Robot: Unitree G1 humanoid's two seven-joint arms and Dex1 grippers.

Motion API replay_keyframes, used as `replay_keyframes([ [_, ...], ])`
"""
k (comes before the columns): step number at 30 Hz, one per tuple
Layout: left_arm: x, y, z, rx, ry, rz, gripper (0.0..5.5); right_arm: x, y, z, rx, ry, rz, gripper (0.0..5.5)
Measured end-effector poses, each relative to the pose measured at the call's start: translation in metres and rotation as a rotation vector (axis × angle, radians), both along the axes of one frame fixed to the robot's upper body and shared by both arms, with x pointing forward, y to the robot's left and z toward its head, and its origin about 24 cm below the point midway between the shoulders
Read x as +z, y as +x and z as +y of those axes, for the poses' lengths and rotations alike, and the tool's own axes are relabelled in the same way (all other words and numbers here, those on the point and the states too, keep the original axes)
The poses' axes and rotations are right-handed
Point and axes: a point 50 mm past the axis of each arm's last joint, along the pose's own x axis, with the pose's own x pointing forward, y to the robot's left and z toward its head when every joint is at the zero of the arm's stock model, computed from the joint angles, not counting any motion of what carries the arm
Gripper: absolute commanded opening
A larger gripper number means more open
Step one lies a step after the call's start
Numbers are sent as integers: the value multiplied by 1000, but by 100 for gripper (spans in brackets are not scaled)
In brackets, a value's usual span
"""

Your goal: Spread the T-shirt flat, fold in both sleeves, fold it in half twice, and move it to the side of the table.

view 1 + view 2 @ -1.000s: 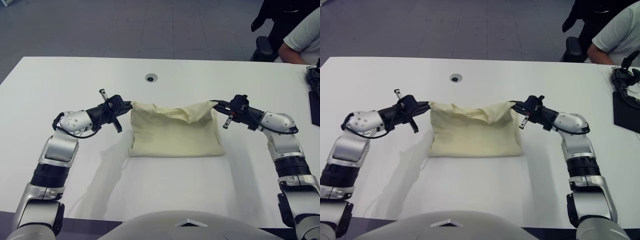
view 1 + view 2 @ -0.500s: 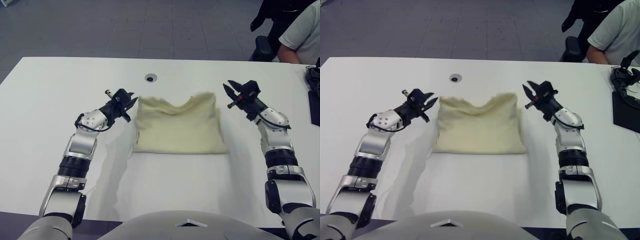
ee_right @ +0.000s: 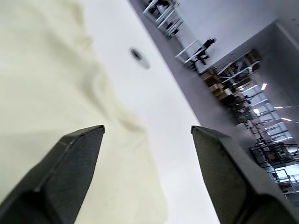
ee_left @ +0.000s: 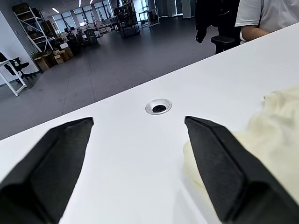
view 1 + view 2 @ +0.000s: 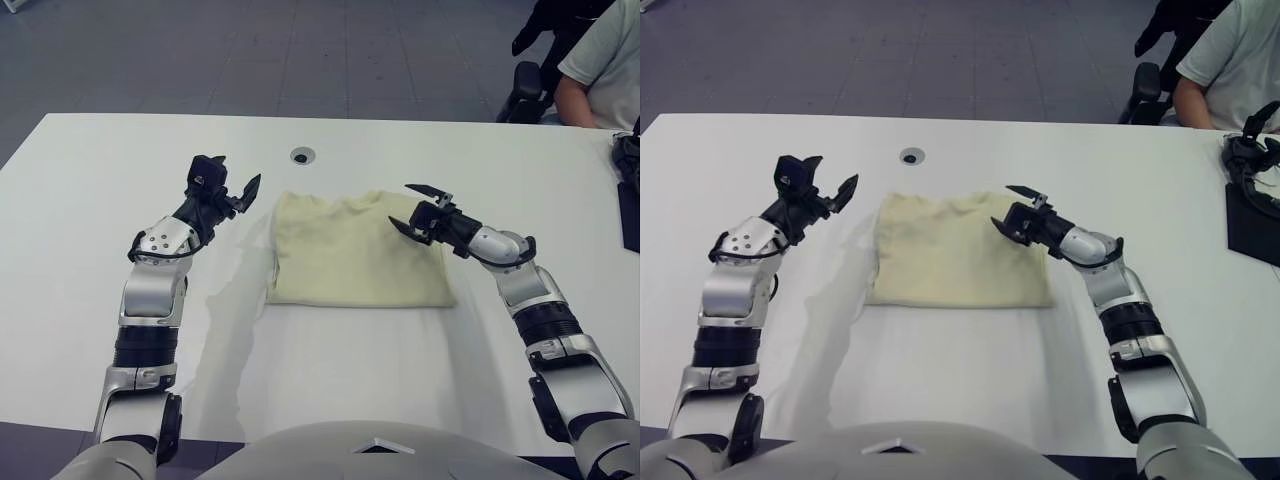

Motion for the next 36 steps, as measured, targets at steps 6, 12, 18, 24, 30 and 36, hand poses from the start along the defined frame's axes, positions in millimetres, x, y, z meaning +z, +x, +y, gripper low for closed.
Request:
replay_keyframes([
  [6, 9, -16, -5, -32, 34, -46, 508, 11, 17, -36, -67, -259, -44, 476],
  [12, 13, -37, -2, -34, 76, -54, 540, 34, -21, -89, -33, -431, 87, 536],
  [18, 18, -50, -19, -99, 89, -67, 540, 45, -82, -61, 296, -404, 320, 536],
  [24, 17, -59, -32, -150, 117, -72, 540, 36, -107, -21, 505, -336, 405, 536],
  [30, 12, -61, -32, -148, 130, -57, 540, 18, -101, 17, 573, -210, 258, 536],
  [36, 7, -60, -34, -149, 140, -43, 540, 4, -101, 52, 651, -84, 195, 536],
])
